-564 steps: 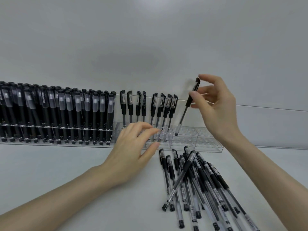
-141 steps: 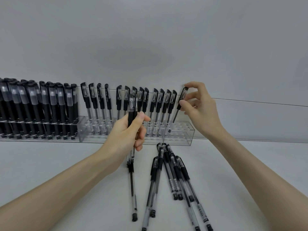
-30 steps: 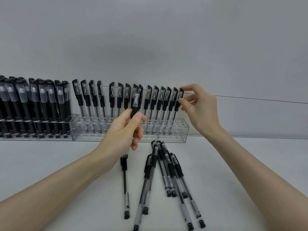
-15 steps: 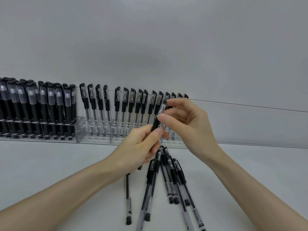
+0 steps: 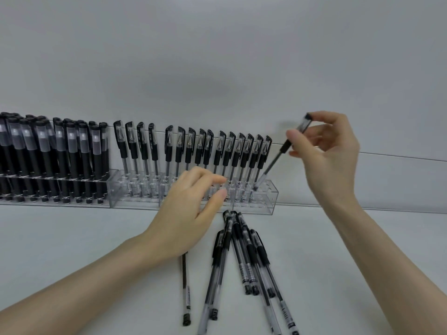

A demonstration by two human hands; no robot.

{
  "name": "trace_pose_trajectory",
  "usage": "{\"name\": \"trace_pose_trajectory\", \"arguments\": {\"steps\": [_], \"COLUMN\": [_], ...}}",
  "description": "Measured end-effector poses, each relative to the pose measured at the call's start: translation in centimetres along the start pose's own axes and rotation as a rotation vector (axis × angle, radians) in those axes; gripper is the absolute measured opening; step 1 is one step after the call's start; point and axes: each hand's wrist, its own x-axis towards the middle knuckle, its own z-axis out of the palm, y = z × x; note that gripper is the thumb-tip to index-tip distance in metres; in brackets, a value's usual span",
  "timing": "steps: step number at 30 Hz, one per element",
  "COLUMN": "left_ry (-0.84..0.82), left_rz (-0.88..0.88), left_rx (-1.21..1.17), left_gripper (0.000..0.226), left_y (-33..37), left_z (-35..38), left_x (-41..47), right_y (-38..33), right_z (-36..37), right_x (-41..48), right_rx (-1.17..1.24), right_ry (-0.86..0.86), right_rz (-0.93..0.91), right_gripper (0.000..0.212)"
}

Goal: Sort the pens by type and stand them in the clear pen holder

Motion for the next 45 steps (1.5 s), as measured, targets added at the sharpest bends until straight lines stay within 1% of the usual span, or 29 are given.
{"name": "trace_pose_trajectory", "arguments": {"steps": [2, 5, 8, 10, 16, 21, 27, 29, 33, 35, 39, 42, 45], "left_ry": [0.000, -0.082, -0.161, -0.180, -0.171, -0.185, -0.168, -0.167, -0.176, -0.179, -0.184, -0.196, -0.196], "left_rz": [0.093, 0.116, 0.081, 0.073, 0.127, 0.095, 0.106, 0.106, 0.092, 0.090, 0.089, 0.078, 0.061], "left_rx": [0.187, 0.333, 0.396, 0.397, 0.456, 0.434, 0.500, 0.499, 0.508, 0.514, 0.528, 0.507, 0.487], "left_gripper": [0.045, 0.055, 0.069, 0.073, 0.063, 0.067, 0.055, 0.056, 0.059, 0.058, 0.059, 0.064, 0.067], "left_y": [-0.9, -1.4, -1.4, -1.4, -1.8, -1.7, -1.8, -1.8, -1.7, -1.7, -1.7, -1.5, -1.3], "left_z": [0.2, 0.5, 0.6, 0.6, 0.7, 0.6, 0.9, 0.8, 0.9, 0.9, 0.9, 0.9, 0.8], "left_x": [-0.1, -0.4, -0.6, -0.5, -0.5, -0.4, -0.3, -0.3, -0.3, -0.2, -0.3, -0.3, -0.3], "right_y": [0.5, 1.3, 2.0, 2.4, 3.2, 3.2, 3.6, 4.1, 5.1, 5.2, 4.8, 4.4, 3.7], "right_z": [-0.7, -0.8, -0.3, 0.1, 1.1, 1.1, 0.6, 0.6, 1.0, 0.9, 0.7, 0.4, 0.0], "right_x": [0.5, 0.8, 0.8, 0.8, 1.3, 1.9, 2.1, 1.7, 0.8, 0.8, 0.7, 0.4, 0.0], "right_rx": [-0.086, -0.159, -0.185, -0.193, -0.274, -0.321, -0.345, -0.362, -0.435, -0.463, -0.490, -0.535, -0.558], "right_ry": [0.063, 0.094, 0.077, 0.055, -0.010, -0.020, -0.029, -0.057, -0.206, -0.244, -0.269, -0.279, -0.255], "right_rz": [-0.060, -0.105, -0.127, -0.129, -0.153, -0.164, -0.135, -0.110, -0.075, -0.066, -0.060, -0.071, -0.058], "right_gripper": [0.033, 0.034, 0.033, 0.030, 0.030, 0.027, 0.026, 0.024, 0.021, 0.021, 0.023, 0.028, 0.031]}}
